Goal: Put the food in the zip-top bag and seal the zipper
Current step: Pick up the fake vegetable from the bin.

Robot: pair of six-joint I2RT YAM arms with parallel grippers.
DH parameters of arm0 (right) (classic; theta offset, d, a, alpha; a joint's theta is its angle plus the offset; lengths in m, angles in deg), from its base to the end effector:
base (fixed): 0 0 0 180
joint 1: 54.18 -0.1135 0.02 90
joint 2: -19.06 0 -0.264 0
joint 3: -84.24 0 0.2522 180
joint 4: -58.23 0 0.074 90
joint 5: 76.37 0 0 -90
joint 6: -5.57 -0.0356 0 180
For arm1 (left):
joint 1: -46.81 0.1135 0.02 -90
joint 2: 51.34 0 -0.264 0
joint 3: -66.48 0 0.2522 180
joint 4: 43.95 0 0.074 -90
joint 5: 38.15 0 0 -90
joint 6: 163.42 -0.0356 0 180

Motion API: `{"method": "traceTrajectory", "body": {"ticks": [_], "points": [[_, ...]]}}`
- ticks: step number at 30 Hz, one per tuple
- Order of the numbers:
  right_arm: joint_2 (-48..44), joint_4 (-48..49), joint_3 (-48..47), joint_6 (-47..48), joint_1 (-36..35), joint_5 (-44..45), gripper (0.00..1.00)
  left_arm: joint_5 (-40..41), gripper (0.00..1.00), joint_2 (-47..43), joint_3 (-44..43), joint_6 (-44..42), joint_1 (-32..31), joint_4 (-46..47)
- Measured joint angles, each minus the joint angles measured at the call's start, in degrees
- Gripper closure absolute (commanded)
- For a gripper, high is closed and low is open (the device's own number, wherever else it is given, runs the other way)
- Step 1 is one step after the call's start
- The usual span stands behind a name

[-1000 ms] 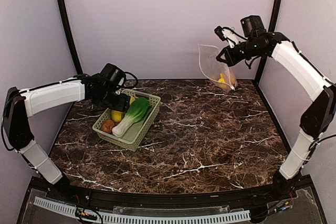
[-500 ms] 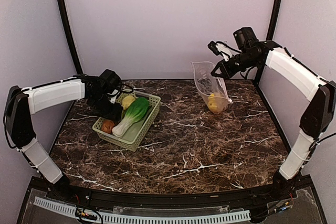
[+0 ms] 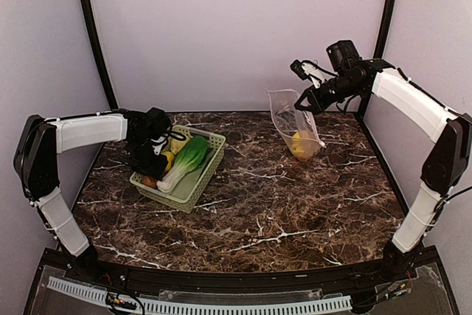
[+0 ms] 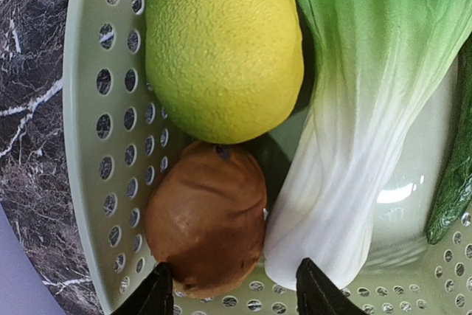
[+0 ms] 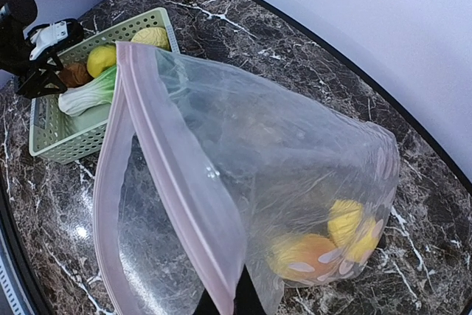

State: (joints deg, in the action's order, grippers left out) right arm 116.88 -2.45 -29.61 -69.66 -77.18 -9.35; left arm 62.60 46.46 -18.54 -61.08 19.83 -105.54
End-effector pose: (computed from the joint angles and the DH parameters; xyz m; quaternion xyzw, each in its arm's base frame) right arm 0.3391 0.1590 0.3696 -0.3653 0.8307 0.2104 0.3636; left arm 0.2981 -0.1443 0.2143 0.1130 0.9799 0.0418 0.1587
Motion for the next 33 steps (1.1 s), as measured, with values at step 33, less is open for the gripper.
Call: {"method": "traceTrajectory", "body": {"ticks": [33], "points": [[1.9, 0.1, 0.3, 0.4, -1.4, -0.3, 1.00, 3.9, 0.47, 0.7, 0.2, 0.9, 0.1, 0.4]]}}
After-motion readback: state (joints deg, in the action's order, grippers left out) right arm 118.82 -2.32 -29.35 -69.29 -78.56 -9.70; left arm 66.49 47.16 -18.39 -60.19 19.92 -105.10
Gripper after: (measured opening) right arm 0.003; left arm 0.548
